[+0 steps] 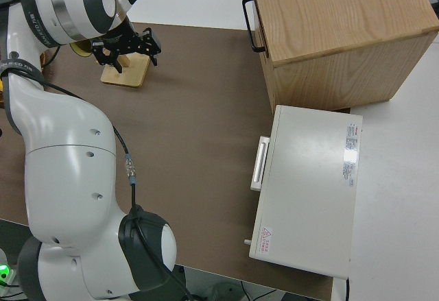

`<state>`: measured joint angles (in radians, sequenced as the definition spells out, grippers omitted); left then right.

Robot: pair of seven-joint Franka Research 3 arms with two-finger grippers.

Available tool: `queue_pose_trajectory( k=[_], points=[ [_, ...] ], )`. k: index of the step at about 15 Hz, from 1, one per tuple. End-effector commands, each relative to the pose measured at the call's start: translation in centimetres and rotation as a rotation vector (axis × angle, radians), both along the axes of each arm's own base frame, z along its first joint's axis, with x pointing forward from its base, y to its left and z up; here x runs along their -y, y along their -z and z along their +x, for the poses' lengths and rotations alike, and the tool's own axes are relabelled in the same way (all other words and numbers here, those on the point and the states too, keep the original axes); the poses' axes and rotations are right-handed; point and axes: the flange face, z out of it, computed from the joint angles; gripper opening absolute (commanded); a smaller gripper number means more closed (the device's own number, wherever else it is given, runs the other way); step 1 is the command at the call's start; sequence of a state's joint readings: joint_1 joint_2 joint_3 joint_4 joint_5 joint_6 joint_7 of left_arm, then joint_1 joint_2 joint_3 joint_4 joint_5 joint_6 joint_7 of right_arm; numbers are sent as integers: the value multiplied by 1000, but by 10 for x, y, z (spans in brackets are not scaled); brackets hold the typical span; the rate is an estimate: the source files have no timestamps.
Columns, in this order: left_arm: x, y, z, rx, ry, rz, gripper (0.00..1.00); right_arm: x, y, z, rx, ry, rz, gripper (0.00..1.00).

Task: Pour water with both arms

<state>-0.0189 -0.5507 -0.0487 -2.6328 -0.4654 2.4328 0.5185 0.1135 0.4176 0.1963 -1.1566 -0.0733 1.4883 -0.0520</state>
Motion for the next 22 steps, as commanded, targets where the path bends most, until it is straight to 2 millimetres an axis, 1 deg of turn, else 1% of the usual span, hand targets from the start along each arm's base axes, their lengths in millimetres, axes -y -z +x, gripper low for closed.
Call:
queue_pose_trajectory(
  k=[1, 2, 3, 4, 5, 6, 7, 8, 9, 12, 14, 17, 19, 20, 21, 22],
  points=[
    [13, -4, 2, 28, 4, -10, 0, 50, -17, -7, 39, -50, -78, 985],
    [18, 0, 3, 22, 11, -5, 0, 70, -24, -10, 48, -28, -87, 985],
    [23, 6, 6, 20, 13, 0, 0, 105, -32, -18, 49, 16, -89, 985],
    [31, 13, 8, 9, 25, 7, 0, 136, -43, -30, 53, 64, -92, 985],
    [37, 17, 9, 1, 31, 6, 0, 161, -53, -39, 59, 106, -95, 985],
    [40, 19, 9, -2, 37, 9, 0, 174, -58, -45, 63, 132, -95, 985],
    [41, 22, 10, -11, 42, 11, 0, 184, -63, -50, 68, 148, -98, 985],
    [42, 24, 9, -19, 50, 12, 0, 191, -69, -59, 62, 168, -89, 985],
    [42, 25, 9, -26, 55, 13, 0, 193, -67, -64, 44, 181, -66, 985],
    [55, 32, 9, -48, 81, 24, 0, 193, -63, -73, -34, 205, -49, 985],
    [59, 35, 10, -57, 97, 36, 0, 191, -64, -70, -17, 203, -44, 985],
    [59, 40, 14, -103, 116, 44, 0, 175, -65, -70, -15, 174, -40, 985],
    [60, 40, 15, -143, 140, 56, 0, 172, -71, -70, 0, 168, -46, 985],
    [60, 43, 17, -157, 148, 64, 0, 166, -74, -70, 8, 157, -53, 985],
    [61, 45, 21, -172, 138, 68, 0, 164, -75, -70, 12, 151, -56, 983],
    [64, 43, 25, -195, 142, 83, 0, 164, -76, -70, 13, 151, -54, 983]
  ],
)
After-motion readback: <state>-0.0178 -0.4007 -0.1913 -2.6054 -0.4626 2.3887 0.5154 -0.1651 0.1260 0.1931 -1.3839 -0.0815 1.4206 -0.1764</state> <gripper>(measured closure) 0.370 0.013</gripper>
